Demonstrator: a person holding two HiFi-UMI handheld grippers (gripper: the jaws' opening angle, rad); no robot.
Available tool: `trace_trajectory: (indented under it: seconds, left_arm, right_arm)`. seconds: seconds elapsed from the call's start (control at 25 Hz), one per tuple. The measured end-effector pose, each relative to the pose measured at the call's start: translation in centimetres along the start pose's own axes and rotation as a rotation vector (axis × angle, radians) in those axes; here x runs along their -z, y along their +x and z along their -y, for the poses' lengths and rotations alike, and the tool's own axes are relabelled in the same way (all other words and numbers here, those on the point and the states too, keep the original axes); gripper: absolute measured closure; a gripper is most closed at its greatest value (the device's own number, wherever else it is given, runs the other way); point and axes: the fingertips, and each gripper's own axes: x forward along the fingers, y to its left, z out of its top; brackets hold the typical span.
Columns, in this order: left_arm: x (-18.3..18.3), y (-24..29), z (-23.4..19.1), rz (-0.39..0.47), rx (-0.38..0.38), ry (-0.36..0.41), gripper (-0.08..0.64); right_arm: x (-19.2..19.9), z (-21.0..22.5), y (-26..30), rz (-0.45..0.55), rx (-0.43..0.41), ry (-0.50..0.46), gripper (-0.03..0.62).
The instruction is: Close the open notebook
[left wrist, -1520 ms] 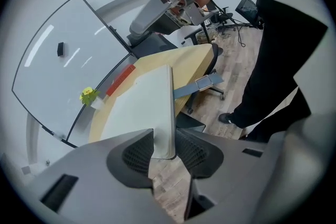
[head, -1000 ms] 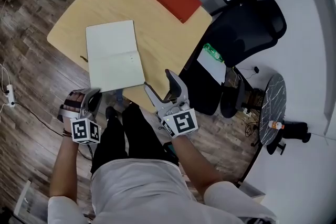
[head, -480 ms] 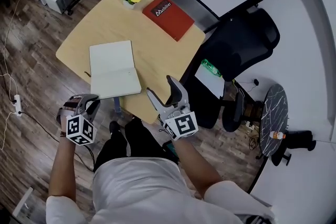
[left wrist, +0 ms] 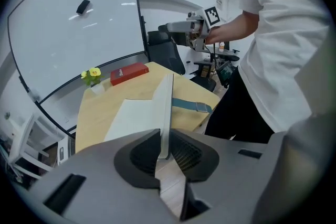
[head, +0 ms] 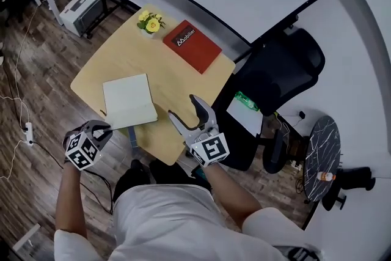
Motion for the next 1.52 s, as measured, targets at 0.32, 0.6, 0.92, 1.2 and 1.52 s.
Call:
trace_trajectory:
  seconds: [0.32,0.6,0.92,1.2,1.52]
  left_arm:
    - [-1.3,-0.9,-5.0,0.04,-0.002,-0.045,0.503]
    - [-1.3,-1.1,-8.5,0.102,0.071,-0.075,0.505]
    - [-1.1,0.2,-12.4,0.138,0.127,-0.11,0.503]
    - [-0.9,1.3,-14.7,0.181,0.192,-0.16,0.503]
    - [0.0,2.5,-16.8,0.214,0.255,-0.244,0.502]
  right_arm:
    - [-0.1,0.8,3.5,-0.017,-0.027,0.001,0.269]
    - [0.1,0.8,7.5,-0.035,0.042,0.035,0.268]
    - [0.8,1.8,10.6,-0.054,0.102,0.041,0.268]
    - [1.4,2.6,11.9,-0.062,0.143,0.068,0.27]
    - [1.4,2.8,13.0,-0.097,0.149,0.002,0.27]
